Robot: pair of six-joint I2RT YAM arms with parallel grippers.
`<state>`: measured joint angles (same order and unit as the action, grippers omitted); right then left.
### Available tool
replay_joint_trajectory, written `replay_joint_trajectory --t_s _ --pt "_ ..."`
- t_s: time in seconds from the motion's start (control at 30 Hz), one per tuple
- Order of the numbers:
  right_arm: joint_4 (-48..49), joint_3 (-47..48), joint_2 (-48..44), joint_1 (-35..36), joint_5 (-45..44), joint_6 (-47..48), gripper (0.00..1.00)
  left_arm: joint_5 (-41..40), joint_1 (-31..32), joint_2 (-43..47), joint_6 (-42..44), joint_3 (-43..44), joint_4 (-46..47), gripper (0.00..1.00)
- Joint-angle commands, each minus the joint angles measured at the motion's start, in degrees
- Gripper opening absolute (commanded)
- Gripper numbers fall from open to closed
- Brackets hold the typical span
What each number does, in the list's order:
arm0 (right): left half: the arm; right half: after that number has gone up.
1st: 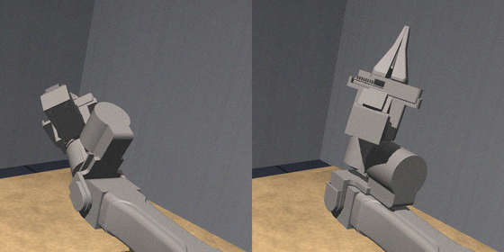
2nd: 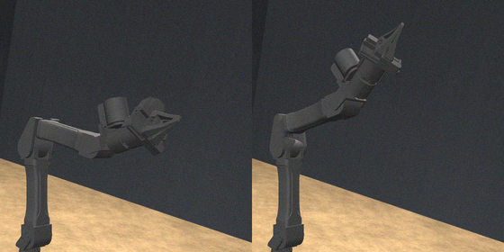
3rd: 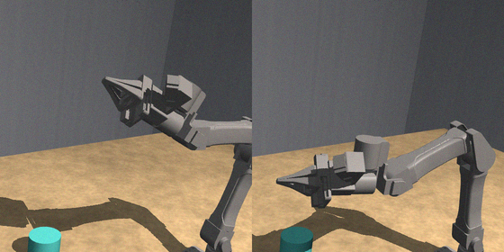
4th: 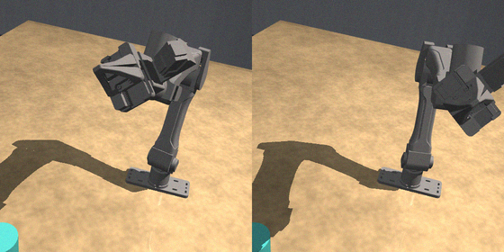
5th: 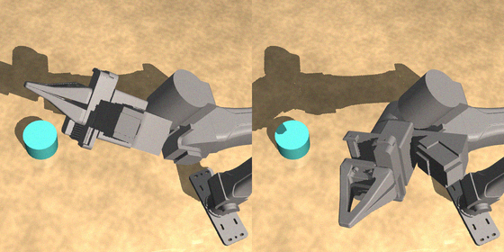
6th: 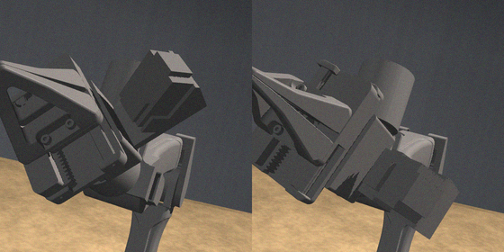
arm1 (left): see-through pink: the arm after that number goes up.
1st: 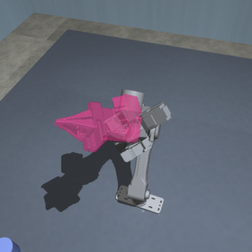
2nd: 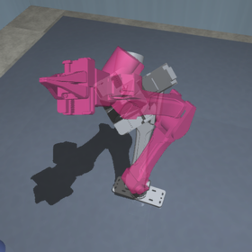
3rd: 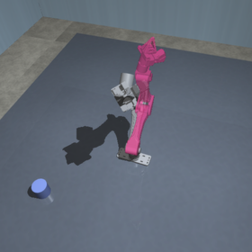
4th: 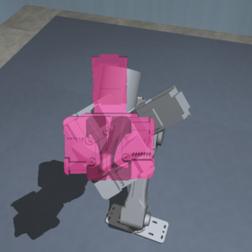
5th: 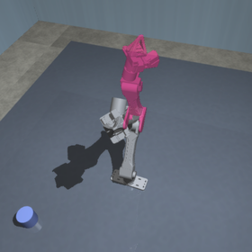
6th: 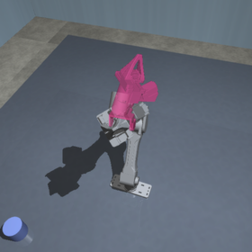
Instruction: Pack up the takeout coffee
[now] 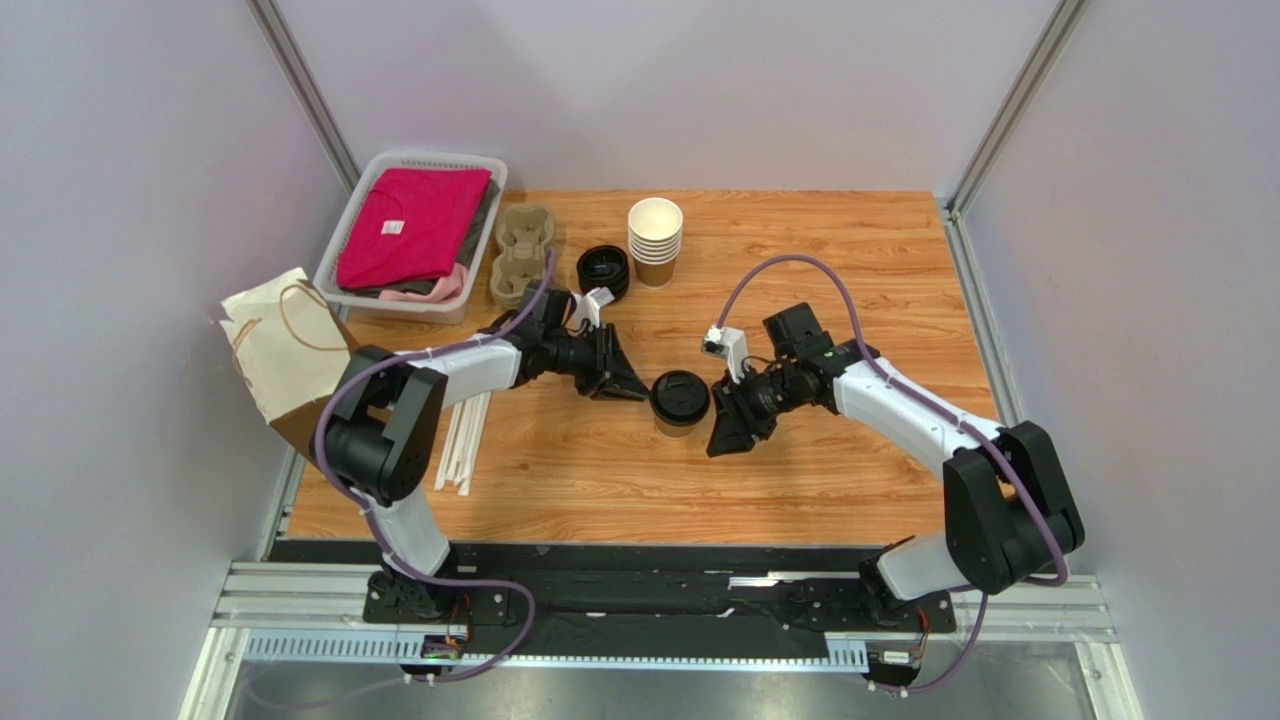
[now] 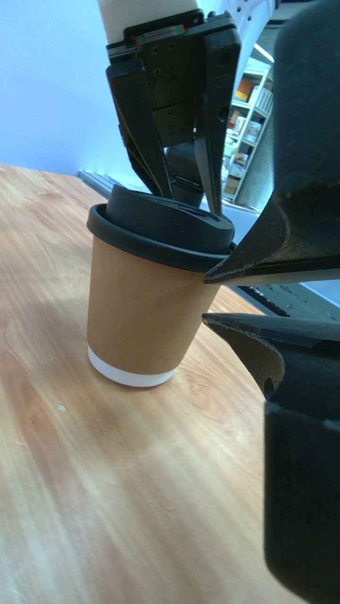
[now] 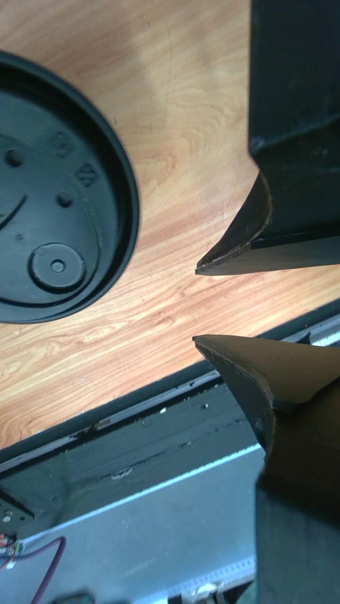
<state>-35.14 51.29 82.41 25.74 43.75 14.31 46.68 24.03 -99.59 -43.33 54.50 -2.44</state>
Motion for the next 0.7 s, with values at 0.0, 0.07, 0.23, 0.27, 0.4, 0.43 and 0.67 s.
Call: replay_joint_trajectory --t_s 0.0,0.07,0.23,0.27,0.4,0.43,0.67 --pt "3.06 -1.19 -1.55 0.02 -1.03 5.2 0.4 1.31 1.01 -3.15 -3.16 2.71 7.97 0.28" --pt "3.84 -1.63 -1.64 0.01 -1.29 5.64 0.41 1.57 1.8 -4.99 -3.95 4.21 9.9 0.28" --pt "5.43 -0.75 -0.41 -0.07 -0.6 5.73 0.41 1.31 1.81 -7.55 -3.0 7.54 9.65 0.31" --pt "6.04 -0.14 0.2 0.1 -0.51 5.73 0.41 1.05 1.37 -7.46 -2.64 7.81 9.21 0.33" --pt "9.11 0.65 1.7 0.89 -0.24 3.72 0.41 1.31 -1.0 -6.58 -1.41 7.73 6.41 0.49" --pt "9.9 0.74 2.05 1.24 -0.33 3.28 0.42 1.31 -1.96 -6.41 -0.62 7.38 5.78 0.52" --pt "13.59 3.82 5.91 4.76 -0.59 -0.41 0.42 1.49 -5.31 -2.37 3.07 5.09 2.53 0.61"
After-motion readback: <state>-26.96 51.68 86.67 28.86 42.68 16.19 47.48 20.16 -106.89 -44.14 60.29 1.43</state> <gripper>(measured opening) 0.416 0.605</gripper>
